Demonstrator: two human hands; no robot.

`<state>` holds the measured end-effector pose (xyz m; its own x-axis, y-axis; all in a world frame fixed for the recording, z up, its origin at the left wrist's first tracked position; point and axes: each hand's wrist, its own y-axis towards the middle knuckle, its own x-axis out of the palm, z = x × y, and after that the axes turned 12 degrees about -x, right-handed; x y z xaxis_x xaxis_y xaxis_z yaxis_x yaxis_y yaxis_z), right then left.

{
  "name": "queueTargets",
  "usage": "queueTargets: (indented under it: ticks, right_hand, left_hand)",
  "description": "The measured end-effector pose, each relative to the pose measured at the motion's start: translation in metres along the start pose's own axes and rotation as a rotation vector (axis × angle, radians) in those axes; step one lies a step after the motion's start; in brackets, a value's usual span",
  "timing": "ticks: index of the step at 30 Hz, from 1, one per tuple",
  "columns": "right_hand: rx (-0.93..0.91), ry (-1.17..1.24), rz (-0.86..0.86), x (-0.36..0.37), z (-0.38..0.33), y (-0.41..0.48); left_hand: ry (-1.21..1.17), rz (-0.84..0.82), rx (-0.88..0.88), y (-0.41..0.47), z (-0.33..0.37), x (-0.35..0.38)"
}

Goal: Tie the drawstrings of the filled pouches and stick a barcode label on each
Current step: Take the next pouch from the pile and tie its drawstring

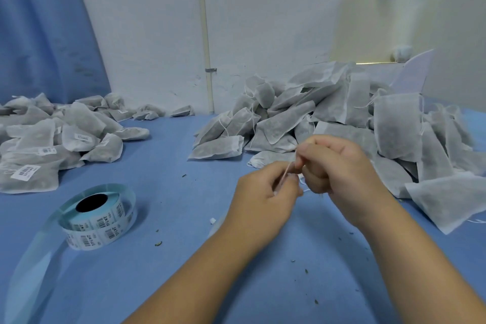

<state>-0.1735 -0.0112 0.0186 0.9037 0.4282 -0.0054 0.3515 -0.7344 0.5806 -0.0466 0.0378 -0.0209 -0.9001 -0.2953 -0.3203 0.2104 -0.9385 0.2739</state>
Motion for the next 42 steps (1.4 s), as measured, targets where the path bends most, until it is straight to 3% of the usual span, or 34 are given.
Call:
queueTargets:
  ticks: [6,13,32,38,42]
  right_hand:
    - [-0.007,-0.16,0.058,-0.011,0.008,0.001]
    - [-0.026,-0.241,0.018,-0.003,0.018,0.0]
    - [-0.053,-0.279,0.079,0.0,0.019,0.0]
    - [-0.066,-0.327,0.062,0.004,0.019,-0.001]
    - [-0.099,-0.391,-0.031,0.008,0.018,-0.005]
  left_hand:
    - [-0.236,-0.108,-0.146,0.003,0.001,-0.007]
    - [-0.658,-0.217,-0.164,0.004,0.01,-0.015]
    - [-0.593,-0.241,-0.133,0.005,0.01,-0.023]
    - [-0.591,-0.191,-0.098,0.004,0.009,-0.024]
    - [-0.553,-0.05,-0.095,0.006,0.008,-0.026]
